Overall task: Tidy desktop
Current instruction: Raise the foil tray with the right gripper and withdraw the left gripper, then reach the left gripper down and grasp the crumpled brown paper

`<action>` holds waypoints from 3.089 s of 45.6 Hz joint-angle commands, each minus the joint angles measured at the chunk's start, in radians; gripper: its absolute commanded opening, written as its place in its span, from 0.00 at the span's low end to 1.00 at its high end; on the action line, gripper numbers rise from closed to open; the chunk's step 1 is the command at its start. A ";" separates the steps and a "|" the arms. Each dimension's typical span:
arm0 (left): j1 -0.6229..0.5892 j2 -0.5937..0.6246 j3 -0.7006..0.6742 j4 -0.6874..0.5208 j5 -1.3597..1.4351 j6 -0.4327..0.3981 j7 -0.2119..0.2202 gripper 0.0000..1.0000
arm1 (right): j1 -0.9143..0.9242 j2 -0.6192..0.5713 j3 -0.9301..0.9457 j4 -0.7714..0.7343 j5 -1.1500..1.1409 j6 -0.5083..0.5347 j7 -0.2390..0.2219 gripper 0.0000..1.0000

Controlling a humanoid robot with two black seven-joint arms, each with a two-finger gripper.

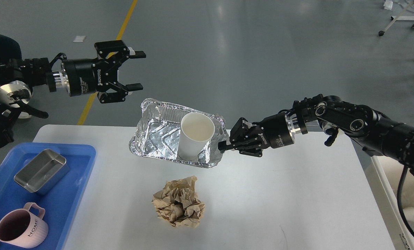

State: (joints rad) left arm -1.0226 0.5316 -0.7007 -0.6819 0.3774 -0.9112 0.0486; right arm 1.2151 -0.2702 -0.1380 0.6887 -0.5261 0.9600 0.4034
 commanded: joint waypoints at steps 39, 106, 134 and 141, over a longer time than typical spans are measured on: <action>0.461 0.643 0.154 -0.343 0.267 0.302 -0.404 0.97 | 0.029 -0.006 -0.005 -0.003 -0.002 0.000 -0.002 0.00; 0.121 0.392 0.193 -0.410 0.465 -0.049 0.123 0.98 | -0.008 -0.055 -0.020 -0.009 -0.017 0.000 -0.008 0.00; 0.150 0.007 0.234 -0.236 0.497 -0.049 0.343 0.98 | -0.029 -0.086 -0.020 -0.014 -0.020 0.000 -0.006 0.00; 0.176 -0.096 0.234 -0.185 0.564 -0.049 0.343 0.98 | -0.031 -0.087 -0.020 -0.011 -0.020 0.000 -0.006 0.00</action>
State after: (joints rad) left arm -0.8674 0.5082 -0.4674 -0.9005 0.8916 -0.9598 0.3916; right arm 1.1850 -0.3559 -0.1581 0.6751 -0.5461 0.9599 0.3972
